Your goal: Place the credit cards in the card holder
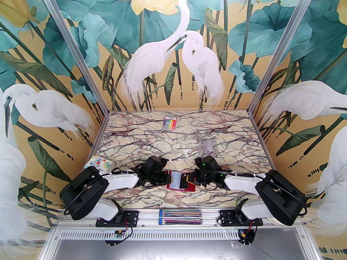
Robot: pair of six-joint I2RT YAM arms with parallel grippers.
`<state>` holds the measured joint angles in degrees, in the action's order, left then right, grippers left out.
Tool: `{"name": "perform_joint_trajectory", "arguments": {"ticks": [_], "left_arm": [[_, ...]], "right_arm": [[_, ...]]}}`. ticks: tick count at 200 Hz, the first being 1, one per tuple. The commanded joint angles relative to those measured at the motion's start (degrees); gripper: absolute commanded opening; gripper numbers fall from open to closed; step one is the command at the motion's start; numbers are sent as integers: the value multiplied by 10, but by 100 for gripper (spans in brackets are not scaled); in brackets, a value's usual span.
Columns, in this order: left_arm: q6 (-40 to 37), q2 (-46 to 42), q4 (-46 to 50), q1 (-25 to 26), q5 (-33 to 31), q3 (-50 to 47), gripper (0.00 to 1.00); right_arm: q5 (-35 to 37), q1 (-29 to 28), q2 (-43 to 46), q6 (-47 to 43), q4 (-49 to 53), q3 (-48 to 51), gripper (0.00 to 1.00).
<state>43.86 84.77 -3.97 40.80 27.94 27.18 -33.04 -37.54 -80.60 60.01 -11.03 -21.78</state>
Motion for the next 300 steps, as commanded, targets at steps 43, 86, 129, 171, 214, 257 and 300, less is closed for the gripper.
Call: {"name": "perform_joint_trajectory", "arguments": {"ticks": [43, 86, 129, 171, 214, 257, 300], "left_arm": [[-8, 19, 30, 3, -26, -4, 0], [-9, 19, 32, 4, -27, -5, 0], [-10, 18, 37, 4, -30, -4, 0], [-10, 16, 40, 4, -31, -3, 0], [-10, 15, 41, 5, -32, -3, 0], [-10, 15, 43, 5, -31, -1, 0], [-11, 15, 47, 5, -33, 2, 0]], "right_arm": [[1, -5, -14, -6, 13, 3, 0], [-6, -4, -12, -20, 29, -2, 0], [-11, -4, -12, -26, 34, -4, 0], [-13, -4, -15, -32, 38, -8, 0], [-12, -5, -21, -32, 35, -10, 0], [-14, -5, -29, -36, 38, -16, 0], [-10, -5, -29, -38, 48, -19, 0]]}}
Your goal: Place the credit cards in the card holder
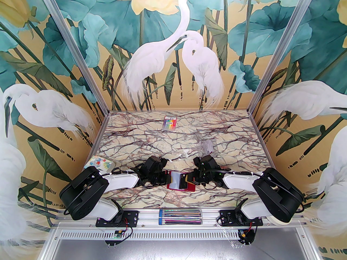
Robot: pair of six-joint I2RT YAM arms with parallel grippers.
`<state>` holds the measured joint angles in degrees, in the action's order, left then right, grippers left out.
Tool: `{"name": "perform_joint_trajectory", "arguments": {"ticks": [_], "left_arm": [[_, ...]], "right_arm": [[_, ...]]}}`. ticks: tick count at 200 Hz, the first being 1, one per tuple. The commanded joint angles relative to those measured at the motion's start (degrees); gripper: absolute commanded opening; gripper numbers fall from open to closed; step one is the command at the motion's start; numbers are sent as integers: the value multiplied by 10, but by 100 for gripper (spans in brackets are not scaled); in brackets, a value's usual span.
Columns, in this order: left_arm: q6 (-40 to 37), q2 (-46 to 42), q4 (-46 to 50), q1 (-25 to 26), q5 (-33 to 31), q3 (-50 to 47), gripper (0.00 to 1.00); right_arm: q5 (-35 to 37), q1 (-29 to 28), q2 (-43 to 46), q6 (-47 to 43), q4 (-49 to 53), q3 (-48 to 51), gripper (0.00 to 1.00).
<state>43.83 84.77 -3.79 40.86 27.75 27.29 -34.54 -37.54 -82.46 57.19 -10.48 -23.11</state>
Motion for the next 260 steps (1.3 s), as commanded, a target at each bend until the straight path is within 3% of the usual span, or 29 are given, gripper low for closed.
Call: {"name": "perform_joint_trajectory", "arguments": {"ticks": [1, 55, 81, 260], "left_arm": [[-11, 15, 45, 4, -31, 1, 0], [-13, 15, 50, 4, -31, 4, 0], [-14, 16, 50, 4, -31, 5, 0], [-14, 17, 44, 4, -32, -1, 0]], "right_arm": [[6, -5, -10, -10, 43, -7, 0], [13, -4, -5, -24, 87, -24, 30], [16, -5, 0, -25, 99, -29, 36], [96, -47, -5, -12, 210, -90, 42]]}}
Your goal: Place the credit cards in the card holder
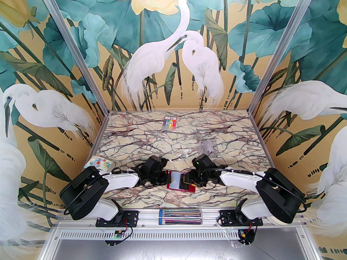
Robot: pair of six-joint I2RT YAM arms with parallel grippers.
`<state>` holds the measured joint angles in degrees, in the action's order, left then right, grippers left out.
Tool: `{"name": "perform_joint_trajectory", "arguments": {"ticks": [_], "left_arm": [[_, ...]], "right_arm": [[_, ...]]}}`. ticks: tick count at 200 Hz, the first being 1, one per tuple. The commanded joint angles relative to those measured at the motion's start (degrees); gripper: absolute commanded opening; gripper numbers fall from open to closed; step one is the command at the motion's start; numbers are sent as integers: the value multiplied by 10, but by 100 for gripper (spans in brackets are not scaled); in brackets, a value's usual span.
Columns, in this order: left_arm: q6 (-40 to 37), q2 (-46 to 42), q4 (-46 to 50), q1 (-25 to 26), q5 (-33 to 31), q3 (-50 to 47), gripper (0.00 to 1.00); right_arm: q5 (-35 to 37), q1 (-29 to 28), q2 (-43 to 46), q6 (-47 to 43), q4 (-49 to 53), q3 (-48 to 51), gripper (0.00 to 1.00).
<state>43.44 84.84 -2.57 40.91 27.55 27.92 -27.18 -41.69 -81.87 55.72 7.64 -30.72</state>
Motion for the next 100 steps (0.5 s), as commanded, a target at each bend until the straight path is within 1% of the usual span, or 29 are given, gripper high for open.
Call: {"name": "perform_joint_trajectory", "arguments": {"ticks": [1, 100], "left_arm": [[-10, 17, 32, 4, -30, -7, 0], [-8, 18, 29, 4, -30, -8, 0]], "right_arm": [[23, -6, -11, 3, 29, -14, 42], [27, -21, -34, 2, 33, -40, 41]]}}
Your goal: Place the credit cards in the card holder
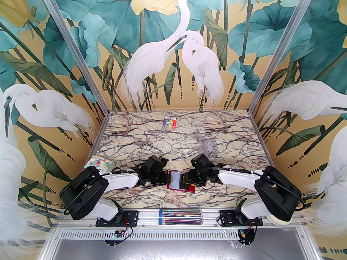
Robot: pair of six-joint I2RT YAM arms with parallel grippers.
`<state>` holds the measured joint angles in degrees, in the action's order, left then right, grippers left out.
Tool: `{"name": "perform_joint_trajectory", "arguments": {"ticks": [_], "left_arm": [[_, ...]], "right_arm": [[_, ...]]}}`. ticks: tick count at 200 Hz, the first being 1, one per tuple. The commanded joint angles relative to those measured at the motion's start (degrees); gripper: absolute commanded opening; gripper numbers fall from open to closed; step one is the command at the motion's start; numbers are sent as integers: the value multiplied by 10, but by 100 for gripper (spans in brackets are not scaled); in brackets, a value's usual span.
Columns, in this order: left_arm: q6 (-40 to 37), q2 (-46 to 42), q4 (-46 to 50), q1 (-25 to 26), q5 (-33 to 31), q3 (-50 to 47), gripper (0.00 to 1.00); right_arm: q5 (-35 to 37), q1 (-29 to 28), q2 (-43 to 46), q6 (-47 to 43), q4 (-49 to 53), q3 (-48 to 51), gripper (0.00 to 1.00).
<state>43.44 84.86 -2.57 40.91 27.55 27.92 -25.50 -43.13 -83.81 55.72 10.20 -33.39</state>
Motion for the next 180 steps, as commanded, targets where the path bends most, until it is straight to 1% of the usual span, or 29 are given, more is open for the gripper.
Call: {"name": "perform_joint_trajectory", "arguments": {"ticks": [1, 102, 123, 134, 149, 158, 167, 180], "left_arm": [[-8, 18, 29, 4, -29, -8, 0], [-6, 15, 27, 5, -28, -8, 0], [-9, 5, 38, 5, -27, -3, 0], [-16, -8, 58, 6, -32, 3, 6], [-26, -32, 93, 5, -45, 16, 14], [-31, -51, 111, 6, -50, 23, 20], [-35, -66, 126, 6, -56, 30, 22], [-39, -82, 144, 6, -66, 37, 22]], "right_arm": [[11, -6, -16, 2, 7, -14, 41], [8, -25, -32, 8, -3, -27, 41], [26, -25, -29, 5, 15, -31, 41], [37, -25, -25, 1, 25, -34, 41], [36, -25, -22, 0, 25, -33, 41], [37, -25, -22, -1, 28, -34, 41], [39, -25, -21, -3, 31, -34, 41], [40, -25, -21, -4, 34, -34, 41]]}}
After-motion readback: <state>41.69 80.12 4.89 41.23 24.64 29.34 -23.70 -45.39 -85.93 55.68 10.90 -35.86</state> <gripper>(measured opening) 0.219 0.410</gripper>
